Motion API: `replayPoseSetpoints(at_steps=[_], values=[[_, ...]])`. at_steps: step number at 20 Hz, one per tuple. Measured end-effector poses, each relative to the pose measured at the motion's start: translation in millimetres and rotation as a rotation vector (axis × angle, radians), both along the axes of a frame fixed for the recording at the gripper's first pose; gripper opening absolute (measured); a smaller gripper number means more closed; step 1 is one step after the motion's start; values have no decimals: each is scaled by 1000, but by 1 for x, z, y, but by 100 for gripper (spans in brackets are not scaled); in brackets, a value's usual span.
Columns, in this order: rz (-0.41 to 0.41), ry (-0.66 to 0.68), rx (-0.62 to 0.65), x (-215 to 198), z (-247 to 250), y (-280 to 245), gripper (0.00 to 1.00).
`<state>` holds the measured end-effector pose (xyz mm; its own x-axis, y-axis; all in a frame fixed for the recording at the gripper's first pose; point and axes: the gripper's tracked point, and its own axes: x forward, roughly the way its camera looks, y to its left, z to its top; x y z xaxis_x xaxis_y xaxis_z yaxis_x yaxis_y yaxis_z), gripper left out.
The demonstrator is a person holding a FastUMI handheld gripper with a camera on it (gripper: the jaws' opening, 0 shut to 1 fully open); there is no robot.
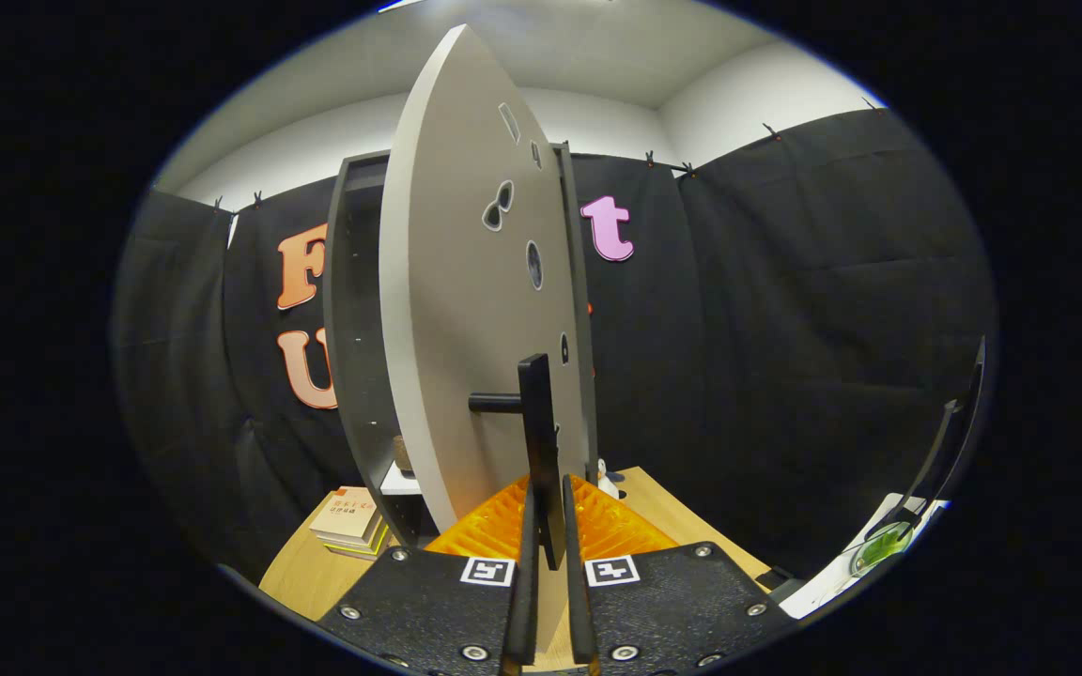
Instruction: Open the shoe cabinet door, grab the shoes and put them into the shoe cabinet, then close the shoe cabinet door.
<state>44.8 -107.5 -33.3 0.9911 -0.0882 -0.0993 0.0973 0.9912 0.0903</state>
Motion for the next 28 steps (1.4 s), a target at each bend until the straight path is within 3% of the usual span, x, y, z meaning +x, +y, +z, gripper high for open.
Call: replayPoseSetpoints(at_steps=[4, 13, 28], values=[[11, -6, 16, -1, -5, -21, 14], [-53, 24, -19, -15, -21, -58, 12], [-113, 44, -14, -48, -21, -70, 7]])
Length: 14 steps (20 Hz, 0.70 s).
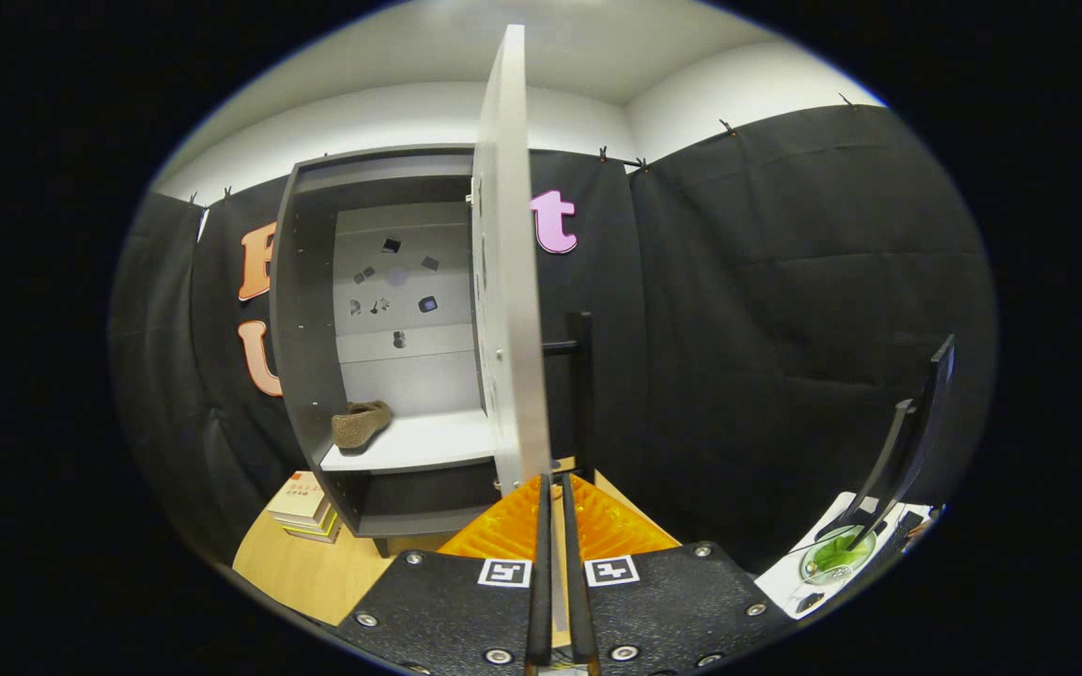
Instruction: Open the shoe cabinet door, grab the shoes and put them into the shoe cabinet, then close the shoe cabinet door.
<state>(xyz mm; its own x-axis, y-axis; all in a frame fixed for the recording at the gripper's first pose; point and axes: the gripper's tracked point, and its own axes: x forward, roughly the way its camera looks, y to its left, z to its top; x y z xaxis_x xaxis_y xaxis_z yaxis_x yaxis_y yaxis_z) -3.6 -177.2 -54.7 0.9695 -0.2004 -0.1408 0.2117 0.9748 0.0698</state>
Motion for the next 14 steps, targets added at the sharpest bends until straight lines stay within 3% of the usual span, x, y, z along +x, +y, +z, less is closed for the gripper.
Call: replayPoseSetpoints(at_steps=[14], values=[[87, 60, -12, -16, -26, 72, 8]])
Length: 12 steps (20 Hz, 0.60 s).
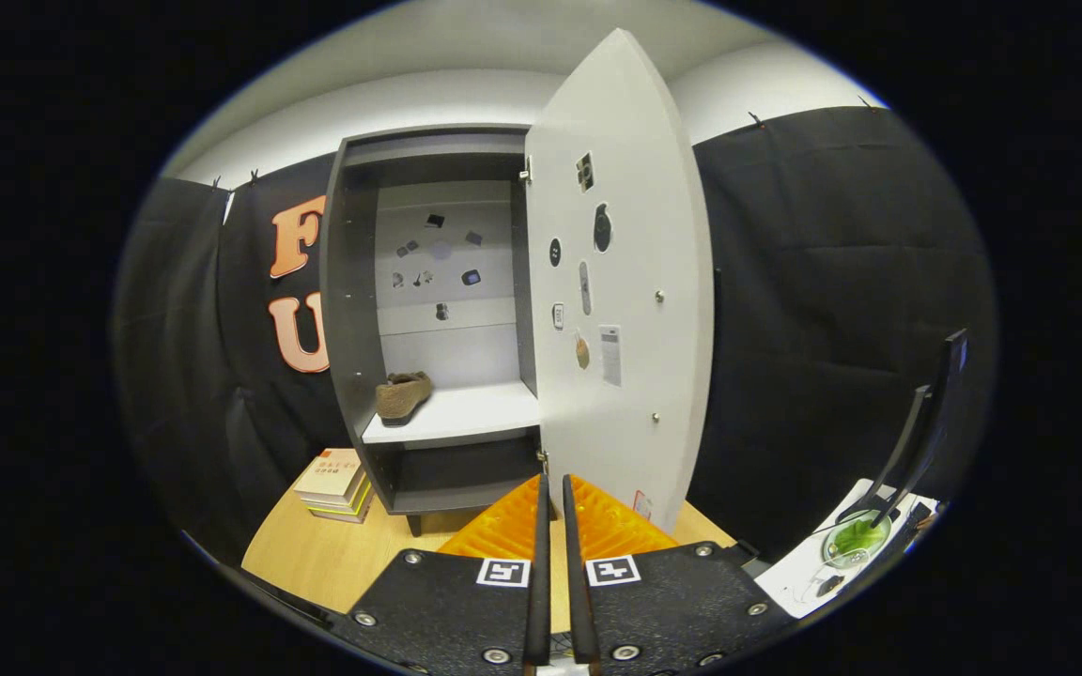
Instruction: Open the shoe cabinet door, grab the shoes and put them into the shoe cabinet, then close the shoe cabinet door.
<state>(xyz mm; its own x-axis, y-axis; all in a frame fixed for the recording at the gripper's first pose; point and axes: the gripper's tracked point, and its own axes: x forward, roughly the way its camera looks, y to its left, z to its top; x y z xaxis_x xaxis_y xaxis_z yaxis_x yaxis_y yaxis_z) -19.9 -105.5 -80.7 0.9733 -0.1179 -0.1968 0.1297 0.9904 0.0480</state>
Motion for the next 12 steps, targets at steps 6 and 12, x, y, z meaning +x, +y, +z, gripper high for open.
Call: replayPoseSetpoints(at_steps=[6, 12], values=[[45, 31, 8, 3, -20, 43, 8], [123, 120, -9, 3, -65, 97, 10]])
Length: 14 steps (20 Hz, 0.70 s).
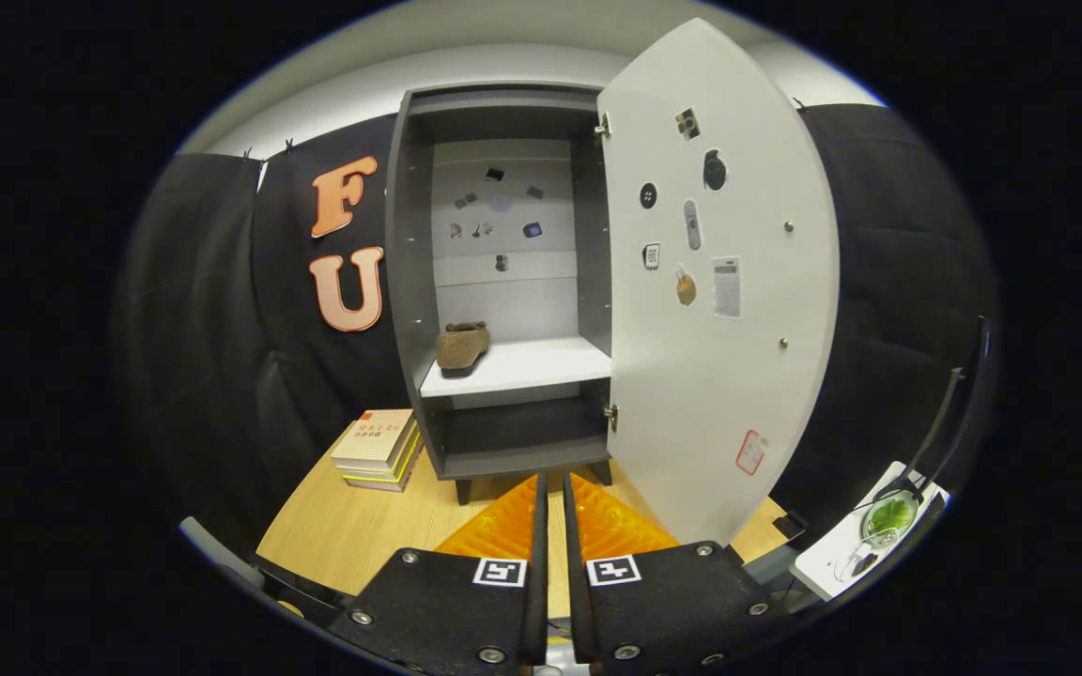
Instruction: Open the shoe cabinet door, grab the shoes and put them into the shoe cabinet, then close the shoe cabinet door.
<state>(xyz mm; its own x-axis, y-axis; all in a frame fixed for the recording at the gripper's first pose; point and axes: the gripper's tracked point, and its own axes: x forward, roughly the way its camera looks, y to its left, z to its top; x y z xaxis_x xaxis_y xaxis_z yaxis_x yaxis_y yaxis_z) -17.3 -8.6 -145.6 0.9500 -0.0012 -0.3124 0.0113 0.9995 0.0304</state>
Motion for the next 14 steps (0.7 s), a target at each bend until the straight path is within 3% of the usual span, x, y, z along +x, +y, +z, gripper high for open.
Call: replayPoseSetpoints(at_steps=[14], values=[[200, 328, -18, 57, -200, 78, 20]])
